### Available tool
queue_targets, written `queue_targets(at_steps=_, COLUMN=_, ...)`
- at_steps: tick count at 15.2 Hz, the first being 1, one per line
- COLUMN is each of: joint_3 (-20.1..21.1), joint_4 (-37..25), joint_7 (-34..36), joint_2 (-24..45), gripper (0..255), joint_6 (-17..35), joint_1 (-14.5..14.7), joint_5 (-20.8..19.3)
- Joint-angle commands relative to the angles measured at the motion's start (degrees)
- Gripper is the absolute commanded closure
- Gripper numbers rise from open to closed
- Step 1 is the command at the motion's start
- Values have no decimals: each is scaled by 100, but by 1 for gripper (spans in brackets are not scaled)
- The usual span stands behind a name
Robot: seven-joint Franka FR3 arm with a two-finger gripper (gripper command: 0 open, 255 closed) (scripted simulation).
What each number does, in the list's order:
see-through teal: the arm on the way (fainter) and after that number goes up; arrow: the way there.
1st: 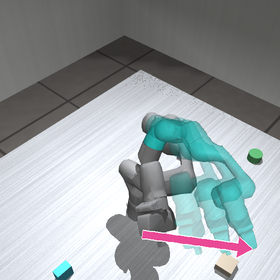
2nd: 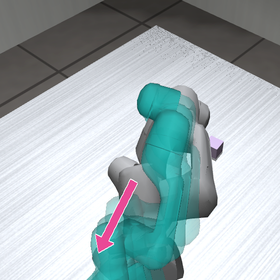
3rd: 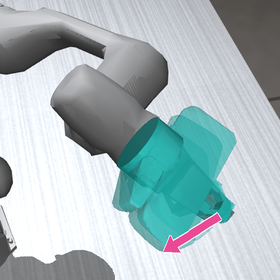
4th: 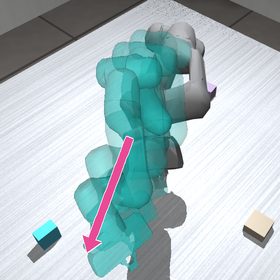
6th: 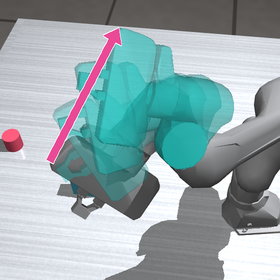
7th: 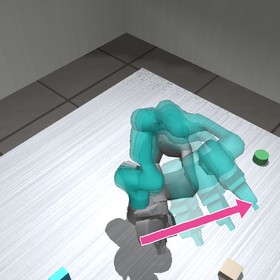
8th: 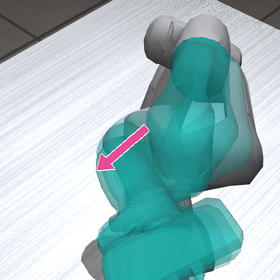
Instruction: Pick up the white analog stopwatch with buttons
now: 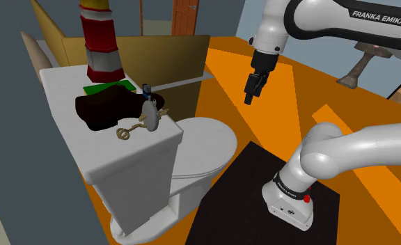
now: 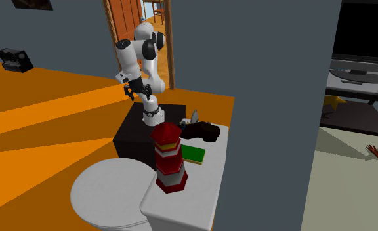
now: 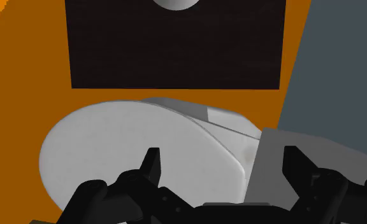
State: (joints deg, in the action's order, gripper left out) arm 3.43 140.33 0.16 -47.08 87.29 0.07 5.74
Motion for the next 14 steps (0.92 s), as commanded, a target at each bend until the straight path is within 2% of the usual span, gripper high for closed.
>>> queue_targets(at_steps=1, joint_3=0, joint_4=0, joint_7=0, joint_2=0, gripper=0, joint_6=0, joint_1=0, joint_5=0)
queue_targets(at_steps=8, joint_3=790, joint_4=-655, joint_7=1171, joint_2=745, gripper=0, joint_6=228, joint_1=159, joint_5=768)
queue_targets(at_steps=14, joint_3=1414, joint_4=-1459, joint_7=2154, joint_2=1586, gripper=0, joint_6=467, joint_1=194, joint_5=1184)
